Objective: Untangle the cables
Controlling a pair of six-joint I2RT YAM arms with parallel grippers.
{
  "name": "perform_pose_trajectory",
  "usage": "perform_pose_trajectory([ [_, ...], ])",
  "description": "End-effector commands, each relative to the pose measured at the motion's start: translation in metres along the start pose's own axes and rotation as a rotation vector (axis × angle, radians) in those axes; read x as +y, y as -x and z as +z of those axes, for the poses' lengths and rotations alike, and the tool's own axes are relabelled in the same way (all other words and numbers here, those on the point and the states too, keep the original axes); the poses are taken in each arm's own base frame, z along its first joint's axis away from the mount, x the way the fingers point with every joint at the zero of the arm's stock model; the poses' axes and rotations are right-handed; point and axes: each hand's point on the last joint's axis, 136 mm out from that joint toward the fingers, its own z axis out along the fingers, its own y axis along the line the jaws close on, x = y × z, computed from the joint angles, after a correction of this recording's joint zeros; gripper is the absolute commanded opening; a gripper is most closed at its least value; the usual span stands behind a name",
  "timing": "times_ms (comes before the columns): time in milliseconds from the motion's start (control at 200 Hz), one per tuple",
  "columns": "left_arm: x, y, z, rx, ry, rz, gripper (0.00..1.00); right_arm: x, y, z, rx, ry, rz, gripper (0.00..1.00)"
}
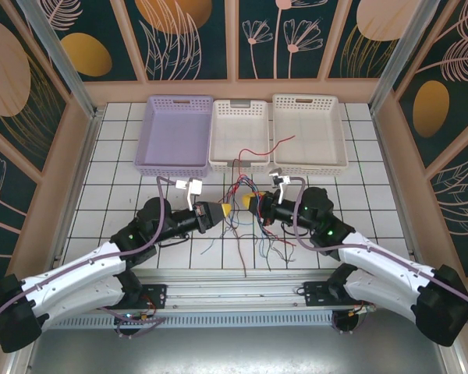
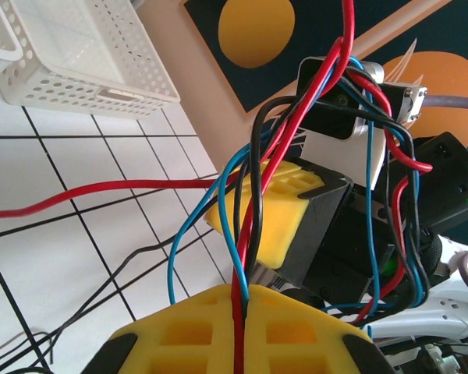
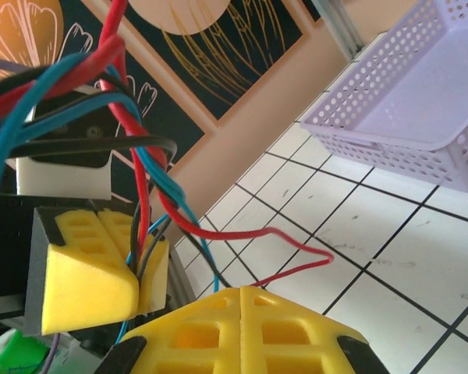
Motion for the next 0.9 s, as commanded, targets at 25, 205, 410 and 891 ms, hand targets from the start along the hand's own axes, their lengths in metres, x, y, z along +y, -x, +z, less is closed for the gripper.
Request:
perform_pose_trajectory([
  [25,-0.004,-0.002,0.000,0.008,-0.029,0.005,0.00,0.005,0.011,-0.003,-0.043,0.010,-0.022,0.18],
  [205,-0.010,-0.003,0.005,0.022,-0.062,-0.003,0.00,0.013,0.011,0.001,-0.047,0.062,-0.019,0.44],
  [410,-0.015,-0.001,0.006,0.019,-0.078,-0.003,0.00,0.016,0.008,0.009,-0.040,0.081,-0.043,0.49],
  [891,-0.023,-0.001,0.010,0.024,-0.137,-0.018,0.00,0.008,0.008,0.018,-0.086,0.046,-0.075,0.41],
])
